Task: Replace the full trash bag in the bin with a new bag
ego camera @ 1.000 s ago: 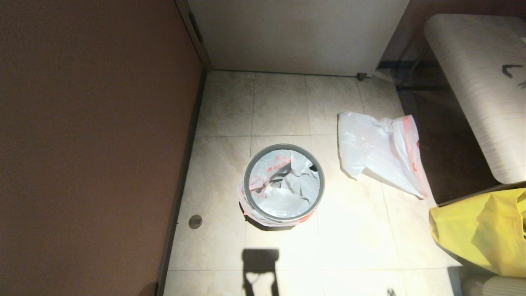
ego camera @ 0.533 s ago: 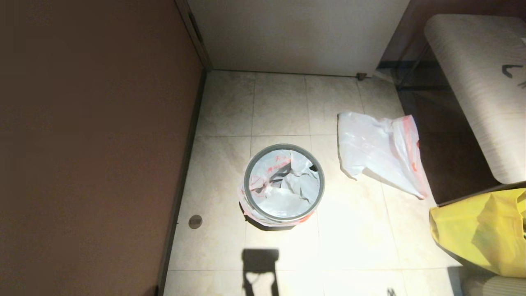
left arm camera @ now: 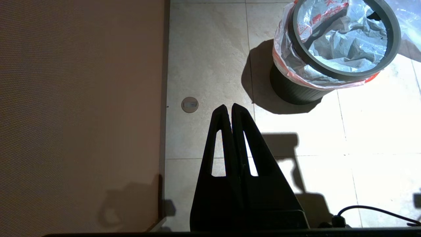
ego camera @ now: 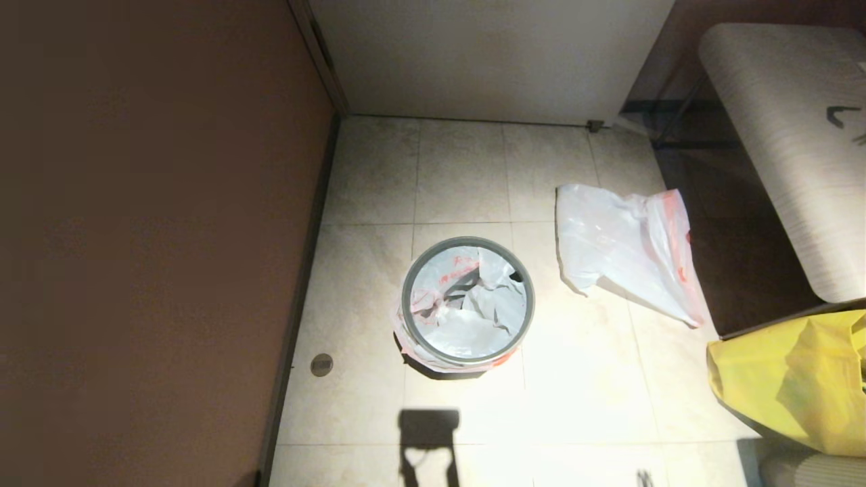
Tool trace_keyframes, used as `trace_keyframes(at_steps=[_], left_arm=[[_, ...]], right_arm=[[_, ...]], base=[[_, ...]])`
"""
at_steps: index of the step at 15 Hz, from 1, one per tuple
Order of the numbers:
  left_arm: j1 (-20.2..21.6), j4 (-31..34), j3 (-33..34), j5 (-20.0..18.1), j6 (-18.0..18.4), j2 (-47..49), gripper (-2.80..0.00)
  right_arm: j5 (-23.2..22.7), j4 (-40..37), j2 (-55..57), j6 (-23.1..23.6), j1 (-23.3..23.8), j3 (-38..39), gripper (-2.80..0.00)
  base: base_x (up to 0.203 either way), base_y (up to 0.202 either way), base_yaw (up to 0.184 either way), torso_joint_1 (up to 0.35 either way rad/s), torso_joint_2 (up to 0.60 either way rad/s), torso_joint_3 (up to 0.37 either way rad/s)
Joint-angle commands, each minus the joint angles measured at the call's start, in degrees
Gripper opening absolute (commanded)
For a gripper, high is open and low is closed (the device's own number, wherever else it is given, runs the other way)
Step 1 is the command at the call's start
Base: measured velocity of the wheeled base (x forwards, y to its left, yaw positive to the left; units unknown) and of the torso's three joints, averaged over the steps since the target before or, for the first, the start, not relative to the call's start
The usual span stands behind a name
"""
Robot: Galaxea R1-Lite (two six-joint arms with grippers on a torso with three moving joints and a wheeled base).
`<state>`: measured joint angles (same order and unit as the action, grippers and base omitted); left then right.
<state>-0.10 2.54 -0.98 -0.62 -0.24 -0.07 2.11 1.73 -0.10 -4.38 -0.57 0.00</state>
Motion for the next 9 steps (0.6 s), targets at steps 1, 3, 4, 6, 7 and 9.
trace_keyframes(at_steps=[1,3,4,6,7,9], left_arm=[[0.0,0.0,0.0,0.0,0.0,0.0,-2.80],[0.0,0.0,0.0,0.0,0.0,0.0,-2.80],[0.0,0.0,0.0,0.0,0.0,0.0,-2.80],[0.0,0.0,0.0,0.0,0.0,0.0,-2.80],[0.0,0.0,0.0,0.0,0.0,0.0,-2.80],[0.0,0.0,0.0,0.0,0.0,0.0,-2.80]], right_arm=[[0.0,-1.6,0.1,0.0,0.0,0.0,-2.80],[0.0,-1.6,0.1,0.0,0.0,-0.1,-2.80],[0.1,-1.6,0.1,0.0,0.0,-0.1,-2.80],[0.0,-1.7,0.1,0.0,0.0,-0.1,-2.80],[0.1,-1.7,0.1,0.0,0.0,-0.1,-2.80],[0.1,-1.7,0.1,0.0,0.0,-0.1,-2.80]], base=[[0.000,0.000,0.000,0.000,0.00,0.000],[0.000,0.000,0.000,0.000,0.00,0.000],[0.000,0.000,0.000,0.000,0.00,0.000],[0.000,0.000,0.000,0.000,0.00,0.000],[0.000,0.000,0.000,0.000,0.00,0.000],[0.000,0.000,0.000,0.000,0.00,0.000]])
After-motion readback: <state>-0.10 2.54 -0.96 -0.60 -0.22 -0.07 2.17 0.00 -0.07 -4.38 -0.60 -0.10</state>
